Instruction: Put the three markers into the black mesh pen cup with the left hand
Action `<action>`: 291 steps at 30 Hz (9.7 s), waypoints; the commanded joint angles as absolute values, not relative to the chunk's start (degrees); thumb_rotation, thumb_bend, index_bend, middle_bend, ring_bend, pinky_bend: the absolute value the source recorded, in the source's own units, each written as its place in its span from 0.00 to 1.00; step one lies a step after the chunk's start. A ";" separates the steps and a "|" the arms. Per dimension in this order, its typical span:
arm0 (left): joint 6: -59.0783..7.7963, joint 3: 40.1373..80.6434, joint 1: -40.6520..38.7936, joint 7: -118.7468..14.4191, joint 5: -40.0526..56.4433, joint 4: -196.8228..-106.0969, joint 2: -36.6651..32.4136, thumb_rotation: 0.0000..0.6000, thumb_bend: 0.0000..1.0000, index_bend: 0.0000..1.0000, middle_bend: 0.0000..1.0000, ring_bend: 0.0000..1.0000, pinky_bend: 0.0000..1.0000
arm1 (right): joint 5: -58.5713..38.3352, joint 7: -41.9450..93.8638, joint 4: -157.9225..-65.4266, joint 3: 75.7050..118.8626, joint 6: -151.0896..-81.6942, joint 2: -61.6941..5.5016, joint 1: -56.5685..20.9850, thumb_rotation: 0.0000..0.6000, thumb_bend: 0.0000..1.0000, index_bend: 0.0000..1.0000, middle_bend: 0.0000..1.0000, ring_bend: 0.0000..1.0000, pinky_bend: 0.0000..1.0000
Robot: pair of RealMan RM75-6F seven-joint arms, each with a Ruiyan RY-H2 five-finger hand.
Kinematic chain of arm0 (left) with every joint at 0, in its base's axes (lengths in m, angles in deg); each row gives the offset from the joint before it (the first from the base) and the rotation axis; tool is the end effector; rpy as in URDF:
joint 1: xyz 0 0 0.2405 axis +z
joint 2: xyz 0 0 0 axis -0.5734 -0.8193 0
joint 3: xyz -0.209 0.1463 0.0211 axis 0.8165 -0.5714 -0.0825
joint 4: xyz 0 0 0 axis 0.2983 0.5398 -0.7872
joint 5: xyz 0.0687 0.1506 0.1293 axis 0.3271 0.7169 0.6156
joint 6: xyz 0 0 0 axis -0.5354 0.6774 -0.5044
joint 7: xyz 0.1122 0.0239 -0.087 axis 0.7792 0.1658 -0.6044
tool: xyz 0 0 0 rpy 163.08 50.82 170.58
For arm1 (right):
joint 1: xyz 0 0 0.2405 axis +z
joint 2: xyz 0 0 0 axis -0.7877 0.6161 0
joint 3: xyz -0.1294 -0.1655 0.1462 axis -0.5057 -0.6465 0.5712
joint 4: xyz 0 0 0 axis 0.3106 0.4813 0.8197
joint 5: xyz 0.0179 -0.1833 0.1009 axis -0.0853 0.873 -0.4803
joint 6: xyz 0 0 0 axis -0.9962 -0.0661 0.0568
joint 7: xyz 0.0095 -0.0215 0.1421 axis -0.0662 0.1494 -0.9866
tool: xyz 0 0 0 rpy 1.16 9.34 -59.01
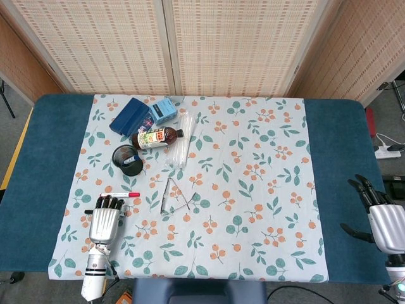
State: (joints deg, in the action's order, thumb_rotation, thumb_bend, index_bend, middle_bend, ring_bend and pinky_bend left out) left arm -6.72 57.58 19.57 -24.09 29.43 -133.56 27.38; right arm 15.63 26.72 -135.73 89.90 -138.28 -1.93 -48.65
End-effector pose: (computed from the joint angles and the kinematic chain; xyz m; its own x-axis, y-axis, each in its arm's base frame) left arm -0.2569 0.2342 -0.0625 0.6443 -0.0488 0.7632 0.7609 -0.0595 -0.6462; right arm -0.2961 -0.1718 0.1867 0.4032 0.0010 0.9151 -0.9146 -0.0338 0.4030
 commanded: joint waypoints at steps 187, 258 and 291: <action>-15.50 62.66 6.77 -17.89 21.10 -133.18 29.20 1.00 0.30 0.39 0.38 0.26 0.28 | 11.01 24.02 -133.37 91.21 -136.27 -1.98 -48.45 1.00 0.00 0.16 0.06 0.29 0.30; -14.26 63.34 8.07 -19.46 20.75 -122.76 32.16 1.00 0.30 0.53 0.58 0.30 0.30 | 11.37 24.40 -132.57 91.28 -136.07 -2.86 -48.08 1.00 0.00 0.17 0.06 0.31 0.31; -45.12 82.82 -1.23 -56.47 -0.18 -178.25 -16.51 1.00 0.30 0.53 0.59 0.30 0.30 | 12.87 23.14 -133.24 91.25 -138.46 -1.97 -49.01 1.00 0.00 0.17 0.06 0.31 0.31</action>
